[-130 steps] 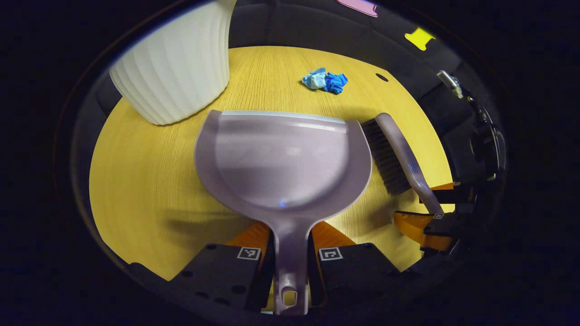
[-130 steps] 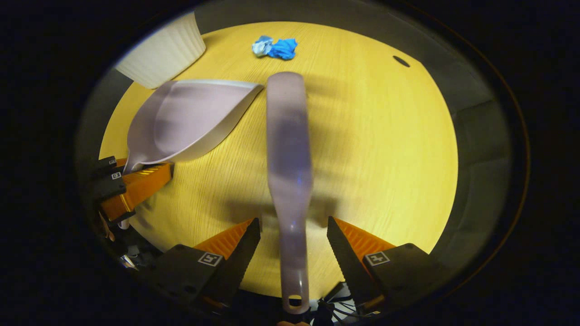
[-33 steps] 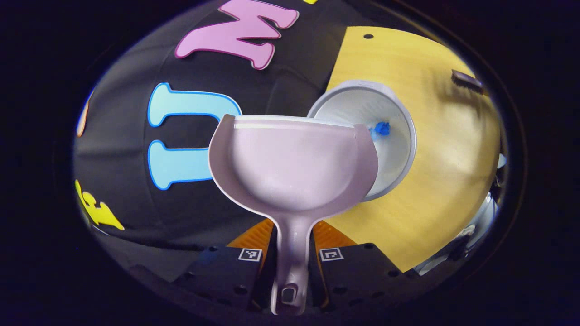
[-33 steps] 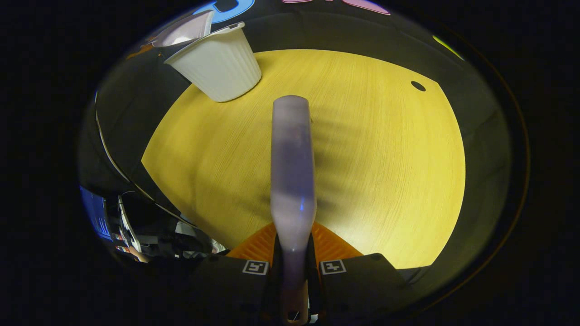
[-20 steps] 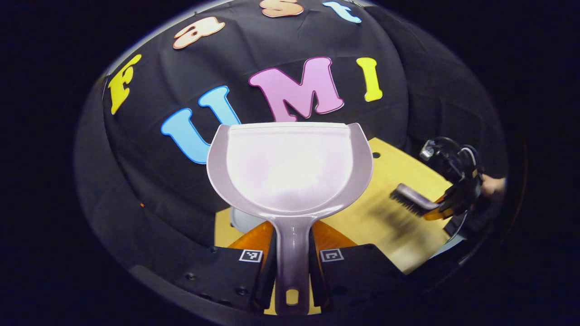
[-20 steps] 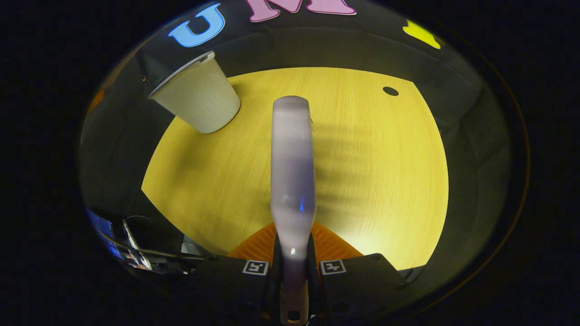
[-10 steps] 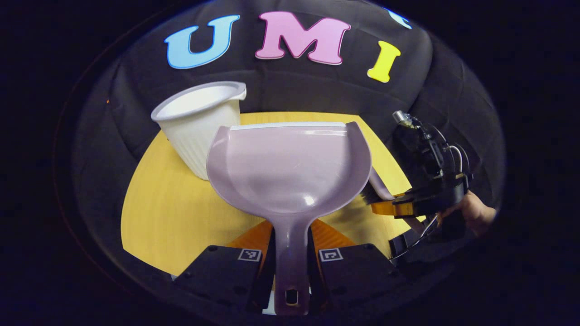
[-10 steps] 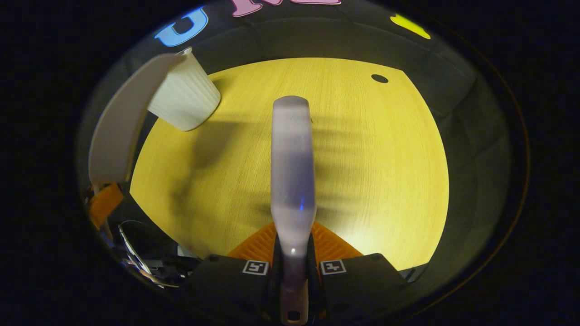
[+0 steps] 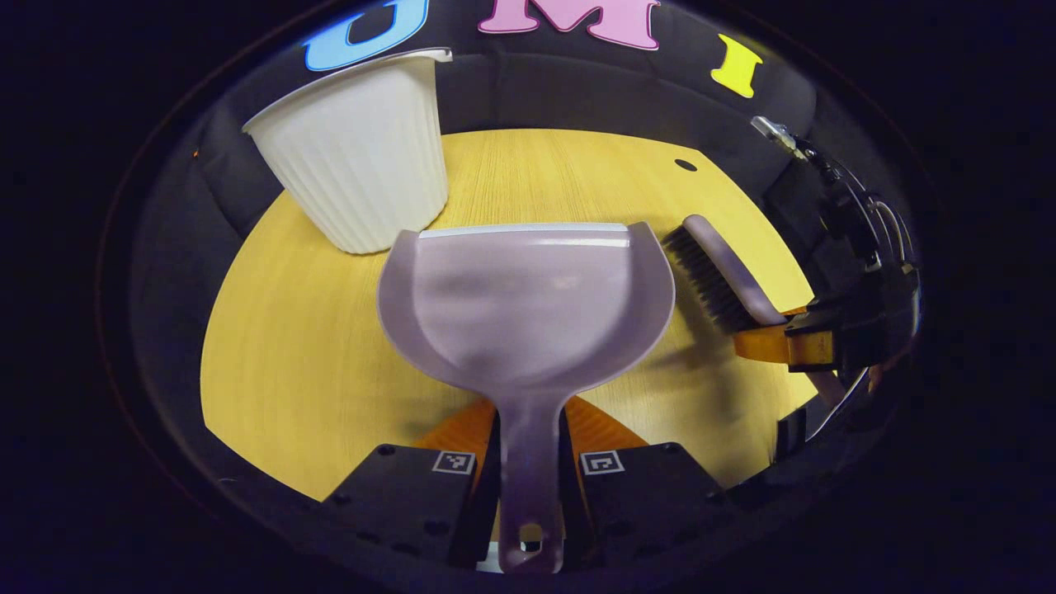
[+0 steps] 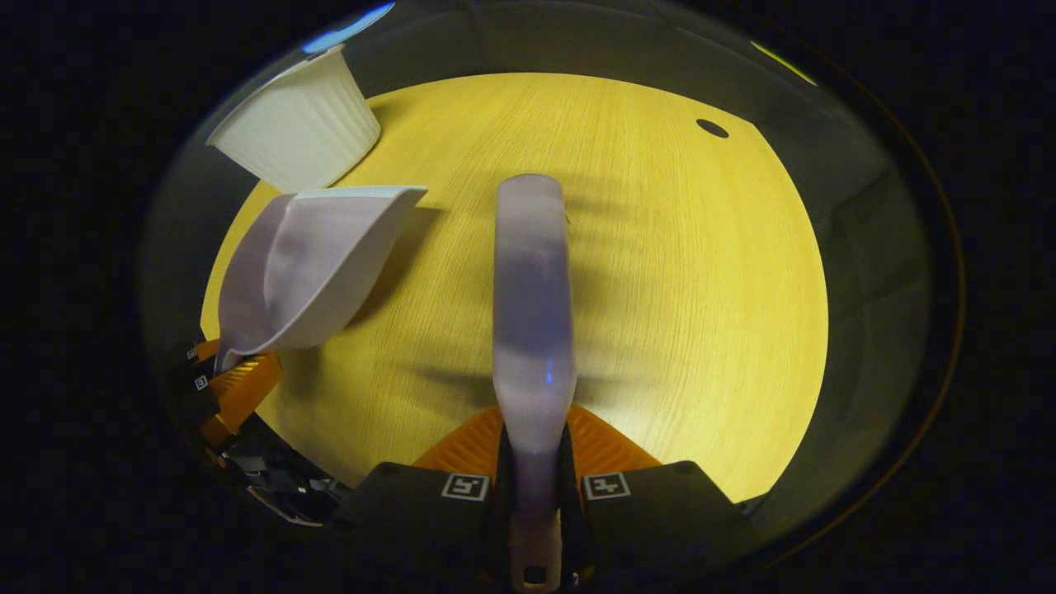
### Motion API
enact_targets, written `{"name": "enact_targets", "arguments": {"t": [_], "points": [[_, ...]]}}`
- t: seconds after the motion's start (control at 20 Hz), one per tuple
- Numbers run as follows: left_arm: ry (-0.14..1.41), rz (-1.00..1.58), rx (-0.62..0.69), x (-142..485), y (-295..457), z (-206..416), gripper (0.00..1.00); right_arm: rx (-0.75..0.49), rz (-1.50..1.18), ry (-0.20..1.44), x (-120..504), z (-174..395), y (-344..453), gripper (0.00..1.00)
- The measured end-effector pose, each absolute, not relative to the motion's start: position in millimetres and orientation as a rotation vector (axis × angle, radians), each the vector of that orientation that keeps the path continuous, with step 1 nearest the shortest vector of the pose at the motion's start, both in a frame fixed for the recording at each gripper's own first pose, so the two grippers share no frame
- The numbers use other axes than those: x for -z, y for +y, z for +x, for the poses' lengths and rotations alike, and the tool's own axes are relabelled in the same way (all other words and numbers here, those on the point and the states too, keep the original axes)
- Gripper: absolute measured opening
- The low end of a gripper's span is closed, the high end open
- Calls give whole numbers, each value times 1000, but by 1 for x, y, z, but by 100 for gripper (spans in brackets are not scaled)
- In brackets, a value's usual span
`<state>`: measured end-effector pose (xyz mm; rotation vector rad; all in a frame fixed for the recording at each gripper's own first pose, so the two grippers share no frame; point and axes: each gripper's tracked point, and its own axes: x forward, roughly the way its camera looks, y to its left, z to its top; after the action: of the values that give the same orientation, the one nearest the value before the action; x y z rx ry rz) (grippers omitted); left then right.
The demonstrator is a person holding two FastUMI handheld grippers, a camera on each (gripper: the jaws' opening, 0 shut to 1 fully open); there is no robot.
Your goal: Pick up the small broom and dustpan from the desktop, sweep the trash into the dustpan with the broom, and then empty the trash into the garbage bin.
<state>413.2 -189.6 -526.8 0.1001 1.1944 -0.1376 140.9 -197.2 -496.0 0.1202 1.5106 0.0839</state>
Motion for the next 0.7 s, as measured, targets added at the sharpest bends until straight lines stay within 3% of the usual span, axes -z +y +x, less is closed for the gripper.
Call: {"name": "enact_targets", "arguments": {"t": [0.7], "points": [[1306,176,121,542,-210,427,30,-80,103,1614,505,137,-181,27]]}}
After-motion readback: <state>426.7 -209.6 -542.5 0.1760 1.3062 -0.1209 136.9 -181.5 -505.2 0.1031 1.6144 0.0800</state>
